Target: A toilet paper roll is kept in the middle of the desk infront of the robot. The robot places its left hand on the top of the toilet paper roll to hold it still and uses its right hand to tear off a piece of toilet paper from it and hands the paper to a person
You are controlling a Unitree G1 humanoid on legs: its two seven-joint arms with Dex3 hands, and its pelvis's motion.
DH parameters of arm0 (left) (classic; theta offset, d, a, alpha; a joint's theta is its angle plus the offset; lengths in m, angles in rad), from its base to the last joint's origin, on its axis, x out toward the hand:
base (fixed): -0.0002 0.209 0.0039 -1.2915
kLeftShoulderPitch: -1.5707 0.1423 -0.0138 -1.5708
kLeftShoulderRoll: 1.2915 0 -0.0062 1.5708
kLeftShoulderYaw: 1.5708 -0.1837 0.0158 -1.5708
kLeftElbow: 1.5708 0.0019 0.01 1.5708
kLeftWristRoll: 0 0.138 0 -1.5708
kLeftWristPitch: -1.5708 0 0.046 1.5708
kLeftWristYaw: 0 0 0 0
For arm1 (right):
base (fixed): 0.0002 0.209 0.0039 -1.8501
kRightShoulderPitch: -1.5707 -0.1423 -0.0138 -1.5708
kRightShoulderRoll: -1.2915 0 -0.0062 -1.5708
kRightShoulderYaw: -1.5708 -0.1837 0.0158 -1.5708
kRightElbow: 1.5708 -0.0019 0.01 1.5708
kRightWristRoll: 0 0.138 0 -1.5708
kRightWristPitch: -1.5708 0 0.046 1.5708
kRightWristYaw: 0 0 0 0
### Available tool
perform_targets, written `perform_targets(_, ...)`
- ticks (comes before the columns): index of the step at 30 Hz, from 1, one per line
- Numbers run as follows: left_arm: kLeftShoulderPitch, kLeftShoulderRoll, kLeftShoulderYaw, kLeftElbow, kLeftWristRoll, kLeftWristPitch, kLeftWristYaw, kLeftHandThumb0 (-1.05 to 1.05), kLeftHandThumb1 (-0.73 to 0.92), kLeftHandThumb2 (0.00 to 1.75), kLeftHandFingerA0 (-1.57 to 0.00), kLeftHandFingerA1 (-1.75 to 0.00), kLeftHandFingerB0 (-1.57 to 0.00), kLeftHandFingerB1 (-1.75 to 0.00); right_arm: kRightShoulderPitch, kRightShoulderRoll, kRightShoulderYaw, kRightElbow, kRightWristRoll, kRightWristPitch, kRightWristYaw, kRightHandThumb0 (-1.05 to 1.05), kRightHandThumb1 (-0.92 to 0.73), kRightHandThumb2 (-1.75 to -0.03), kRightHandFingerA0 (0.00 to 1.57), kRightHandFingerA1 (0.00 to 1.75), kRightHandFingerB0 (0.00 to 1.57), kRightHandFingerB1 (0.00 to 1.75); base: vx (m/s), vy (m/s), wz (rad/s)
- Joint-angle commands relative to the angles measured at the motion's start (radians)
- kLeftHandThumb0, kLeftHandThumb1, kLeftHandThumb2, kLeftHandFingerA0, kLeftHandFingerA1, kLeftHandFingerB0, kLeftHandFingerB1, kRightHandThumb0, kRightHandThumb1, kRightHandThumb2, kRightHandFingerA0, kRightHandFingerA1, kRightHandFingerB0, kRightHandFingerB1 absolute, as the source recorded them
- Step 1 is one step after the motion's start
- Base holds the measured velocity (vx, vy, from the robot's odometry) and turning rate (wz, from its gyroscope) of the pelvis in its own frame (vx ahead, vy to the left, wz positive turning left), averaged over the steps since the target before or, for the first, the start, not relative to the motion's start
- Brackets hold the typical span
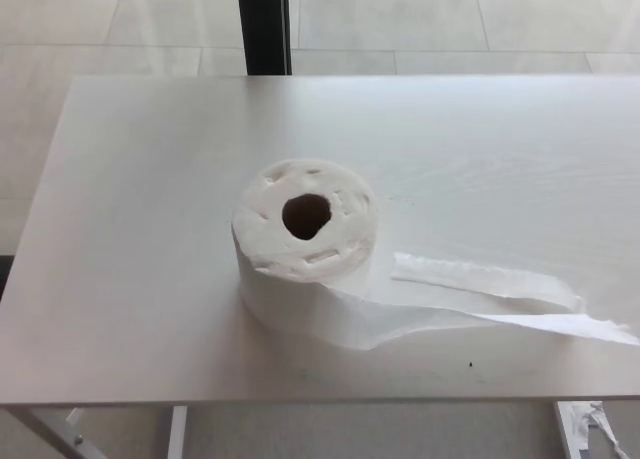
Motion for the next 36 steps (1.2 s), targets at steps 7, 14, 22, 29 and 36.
perform_targets(7,-0.061,0.035,0.309,-0.226,-0.246,-0.011,0.060,-0.69,0.71,0.98,-0.27,-0.49,-0.11,-0.42,-0.095,-0.017,-0.296,-0.164,0.248,-0.104,0.004,-0.69,-0.48,-0.85,0.87,1.01,0.18,0.47,0.00,0.000,0.00)
perform_targets(14,-0.181,0.050,0.385,-0.982,-0.252,0.265,0.186,-0.81,0.82,0.66,-1.14,-0.75,-0.44,-0.35,-0.228,0.035,-0.329,-0.651,0.326,-0.017,0.004,-0.78,-0.44,-0.86,0.49,0.66,0.28,0.52,0.00,0.000,0.00)
perform_targets(22,-0.471,0.102,0.116,-1.498,-0.124,0.428,0.176,-0.79,0.82,0.65,-0.81,-0.66,-0.34,-0.32,-0.279,0.150,-0.063,-1.249,0.243,0.015,-0.014,-0.65,-0.65,-0.60,0.26,0.40,0.26,0.29,0.00,0.000,0.00)
perform_targets(29,-0.696,0.048,-0.206,-1.562,0.195,0.314,0.082,-0.49,0.80,0.63,-0.32,-0.51,-0.31,-0.44,-0.346,0.212,0.218,-1.403,-0.001,0.011,0.053,-0.68,-0.61,-0.59,0.36,0.40,0.31,0.31,0.00,0.000,0.00)
perform_targets(36,-0.784,-0.033,-0.381,-1.503,0.393,0.157,0.062,-0.65,0.83,0.64,-0.31,-0.49,-0.31,-0.39,-0.303,0.245,0.399,-1.375,-0.187,-0.034,0.115,-0.74,-0.65,-0.61,0.30,0.42,0.32,0.32,0.00,0.000,0.00)
